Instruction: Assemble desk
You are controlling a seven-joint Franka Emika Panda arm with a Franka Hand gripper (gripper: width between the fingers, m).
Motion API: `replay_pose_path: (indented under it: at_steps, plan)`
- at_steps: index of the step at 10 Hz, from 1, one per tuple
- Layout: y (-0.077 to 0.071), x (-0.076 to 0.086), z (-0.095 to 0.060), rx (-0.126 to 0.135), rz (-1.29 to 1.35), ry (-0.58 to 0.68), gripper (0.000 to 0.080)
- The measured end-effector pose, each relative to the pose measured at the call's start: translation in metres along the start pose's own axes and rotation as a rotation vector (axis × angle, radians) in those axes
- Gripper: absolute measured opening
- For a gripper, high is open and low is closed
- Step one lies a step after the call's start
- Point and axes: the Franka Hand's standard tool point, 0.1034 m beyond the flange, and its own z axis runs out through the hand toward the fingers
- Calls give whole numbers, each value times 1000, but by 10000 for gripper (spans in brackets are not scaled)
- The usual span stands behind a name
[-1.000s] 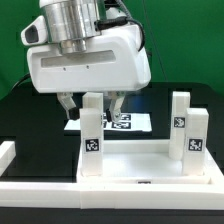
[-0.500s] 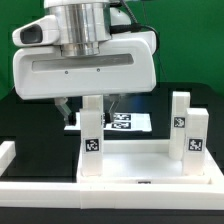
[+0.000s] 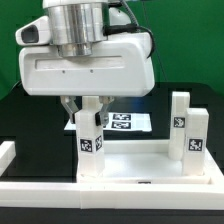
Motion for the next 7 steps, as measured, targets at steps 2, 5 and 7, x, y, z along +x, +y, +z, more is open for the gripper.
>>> replay_pose_path:
  at_steps: [2, 5, 7]
  plan:
    - [-3, -1, 0, 29, 403, -18, 288]
    - [-5, -1, -1, 49, 744, -42, 288]
    - [-6, -2, 0, 51, 810, -47, 288]
